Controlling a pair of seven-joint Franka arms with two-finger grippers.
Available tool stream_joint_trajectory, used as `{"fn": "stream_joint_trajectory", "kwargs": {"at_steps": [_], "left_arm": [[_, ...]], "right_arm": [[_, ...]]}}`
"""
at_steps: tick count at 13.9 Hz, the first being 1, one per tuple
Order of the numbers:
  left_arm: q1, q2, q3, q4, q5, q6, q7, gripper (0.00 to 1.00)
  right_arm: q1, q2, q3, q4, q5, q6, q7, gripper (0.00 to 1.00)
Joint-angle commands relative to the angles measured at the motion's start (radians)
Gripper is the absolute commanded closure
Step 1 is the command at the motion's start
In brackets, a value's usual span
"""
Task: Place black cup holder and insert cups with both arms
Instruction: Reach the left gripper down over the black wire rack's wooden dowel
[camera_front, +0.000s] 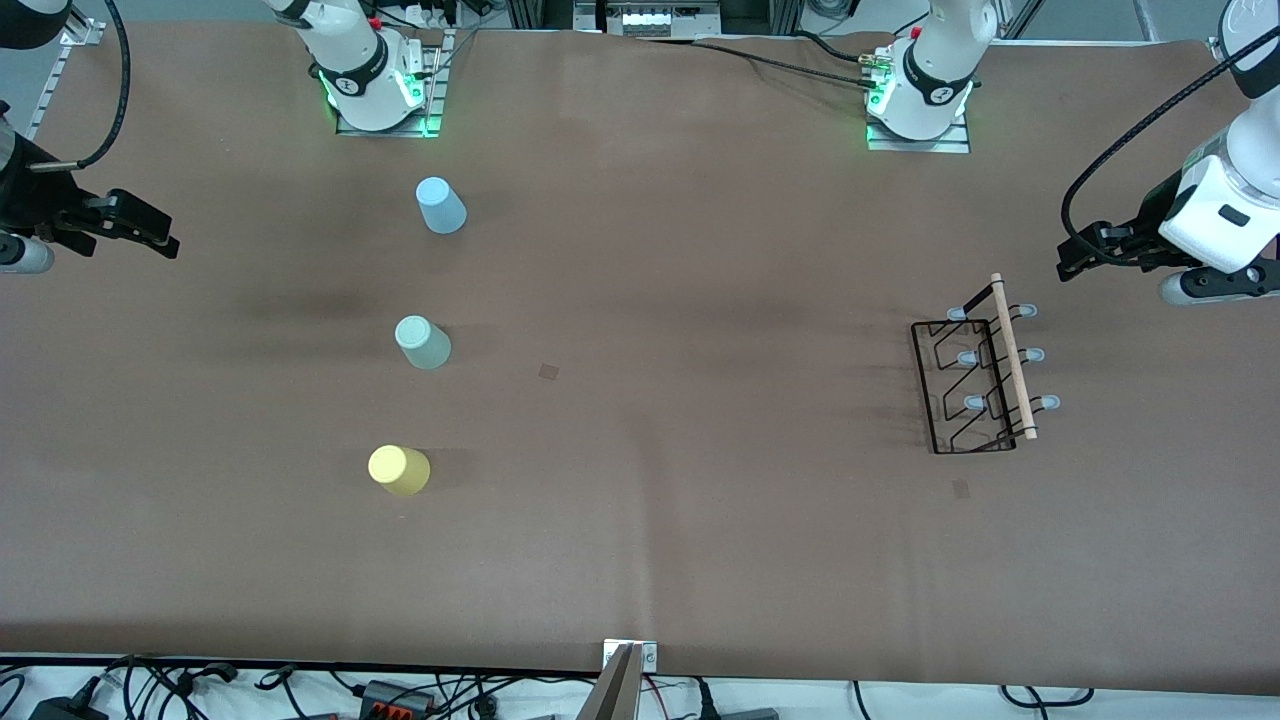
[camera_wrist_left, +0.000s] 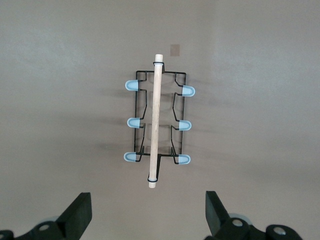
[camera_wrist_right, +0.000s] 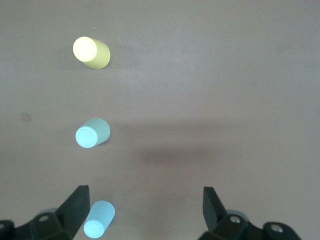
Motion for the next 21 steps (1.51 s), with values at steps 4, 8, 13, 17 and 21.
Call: {"fn": "stream_joint_trajectory", "kwargs": {"at_steps": [4, 8, 13, 17, 21], "left_arm": [[-0.003, -0.013, 0.006, -0.011, -0.023, 0.005, 0.007, 0.00], [-0.003, 0.011, 0.003, 0.002, -0.019, 0.002, 0.022, 0.00], [0.000, 0.095, 0.003, -0.041, -0.014, 0.092, 0.047, 0.00], [0.003, 0.094, 0.005, -0.206, -0.013, 0.298, 0.050, 0.00], [0.004, 0.091, 0.005, -0.322, -0.008, 0.428, 0.051, 0.02]], "right_arm": [[-0.002, -0.013, 0.004, -0.004, 0.005, -0.011, -0.015, 0.00], [-0.002, -0.012, 0.004, -0.006, 0.005, -0.007, -0.015, 0.00], [-0.001, -0.007, 0.005, -0.006, 0.004, -0.005, -0.016, 0.00], [0.001, 0.008, 0.008, -0.004, 0.007, 0.016, 0.001, 0.00], [0.004, 0.028, 0.008, -0.004, 0.008, 0.024, 0.002, 0.00]]}}
